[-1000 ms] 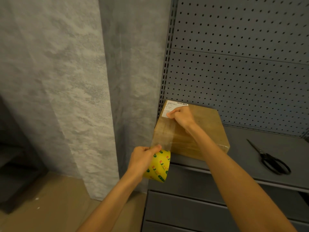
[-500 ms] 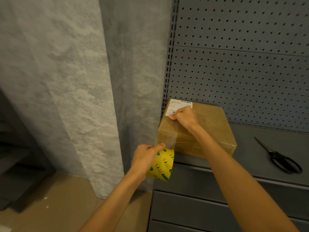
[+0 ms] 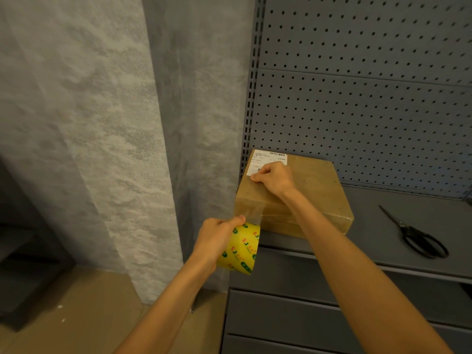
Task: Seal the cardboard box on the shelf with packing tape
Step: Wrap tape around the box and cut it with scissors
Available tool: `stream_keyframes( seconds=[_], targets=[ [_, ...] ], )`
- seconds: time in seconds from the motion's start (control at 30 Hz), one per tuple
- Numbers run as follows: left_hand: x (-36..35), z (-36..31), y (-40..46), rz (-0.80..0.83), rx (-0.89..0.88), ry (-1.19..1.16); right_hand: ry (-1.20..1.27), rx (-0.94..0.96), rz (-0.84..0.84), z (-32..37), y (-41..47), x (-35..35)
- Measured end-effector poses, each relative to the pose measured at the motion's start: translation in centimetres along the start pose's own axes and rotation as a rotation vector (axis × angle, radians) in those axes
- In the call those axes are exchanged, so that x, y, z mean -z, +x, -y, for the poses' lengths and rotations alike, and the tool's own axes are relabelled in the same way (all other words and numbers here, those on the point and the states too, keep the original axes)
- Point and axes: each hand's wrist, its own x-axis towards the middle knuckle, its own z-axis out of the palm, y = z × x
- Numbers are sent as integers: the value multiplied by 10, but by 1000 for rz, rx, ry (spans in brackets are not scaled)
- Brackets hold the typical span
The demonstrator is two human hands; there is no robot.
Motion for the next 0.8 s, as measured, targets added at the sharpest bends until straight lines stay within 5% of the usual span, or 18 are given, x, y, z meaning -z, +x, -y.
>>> stream_keyframes(
  seconds=[0.8],
  targets=[
    [-2, 10, 4, 37, -19, -7, -114, 101, 90, -5, 11, 15]
  ],
)
